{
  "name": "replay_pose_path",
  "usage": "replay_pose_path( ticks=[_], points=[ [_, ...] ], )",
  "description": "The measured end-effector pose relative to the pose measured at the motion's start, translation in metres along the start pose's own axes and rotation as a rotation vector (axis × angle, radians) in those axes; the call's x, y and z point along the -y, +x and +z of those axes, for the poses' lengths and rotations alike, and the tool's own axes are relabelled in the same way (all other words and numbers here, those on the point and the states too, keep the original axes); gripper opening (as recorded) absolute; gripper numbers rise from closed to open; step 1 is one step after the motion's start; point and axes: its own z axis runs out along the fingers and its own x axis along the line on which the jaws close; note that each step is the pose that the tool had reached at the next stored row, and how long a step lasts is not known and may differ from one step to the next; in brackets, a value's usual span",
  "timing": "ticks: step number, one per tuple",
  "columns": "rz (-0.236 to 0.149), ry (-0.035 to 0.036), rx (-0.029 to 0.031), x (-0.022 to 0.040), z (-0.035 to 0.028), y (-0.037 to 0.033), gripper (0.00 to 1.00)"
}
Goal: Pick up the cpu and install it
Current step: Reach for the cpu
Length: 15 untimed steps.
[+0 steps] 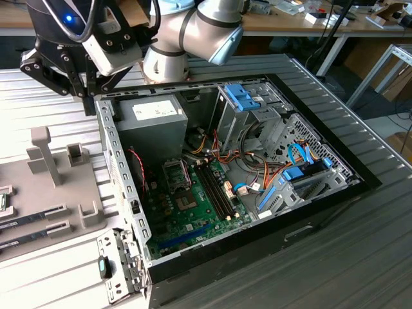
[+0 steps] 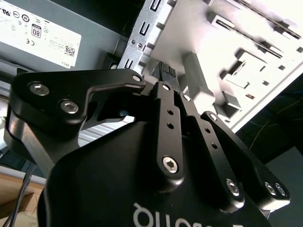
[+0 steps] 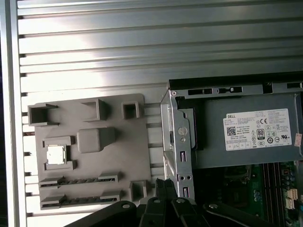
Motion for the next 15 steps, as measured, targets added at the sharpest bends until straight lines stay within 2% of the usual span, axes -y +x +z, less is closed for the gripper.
replay_pose_path(
  ticks=[15],
  points=[
    [0.000,0.0001,0.0000,0.0006,-0.0001,0.0074,0.11]
  ],
)
